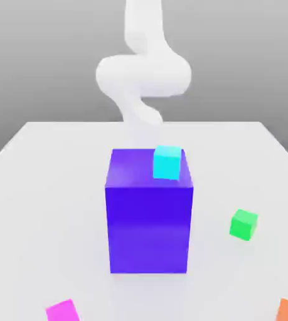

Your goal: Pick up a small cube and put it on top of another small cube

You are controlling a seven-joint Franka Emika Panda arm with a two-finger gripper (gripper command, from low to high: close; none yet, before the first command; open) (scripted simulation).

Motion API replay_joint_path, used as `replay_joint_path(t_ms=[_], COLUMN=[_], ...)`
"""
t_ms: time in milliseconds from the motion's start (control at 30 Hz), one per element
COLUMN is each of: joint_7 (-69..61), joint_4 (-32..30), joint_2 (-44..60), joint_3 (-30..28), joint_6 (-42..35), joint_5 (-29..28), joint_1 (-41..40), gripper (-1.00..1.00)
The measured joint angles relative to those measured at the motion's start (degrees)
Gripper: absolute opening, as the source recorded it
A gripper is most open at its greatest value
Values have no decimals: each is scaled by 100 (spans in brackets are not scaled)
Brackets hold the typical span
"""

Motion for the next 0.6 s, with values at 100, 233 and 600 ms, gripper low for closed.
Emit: replay_joint_path(t_ms=[100,233,600], joint_7=[-563,-1316,-3429], joint_4=[19,43,114], joint_2=[650,1483,3782], joint_3=[-371,-810,-1507], joint_6=[149,337,835], joint_5=[238,589,1625], joint_1=[259,540,795], gripper=[0,0,0])
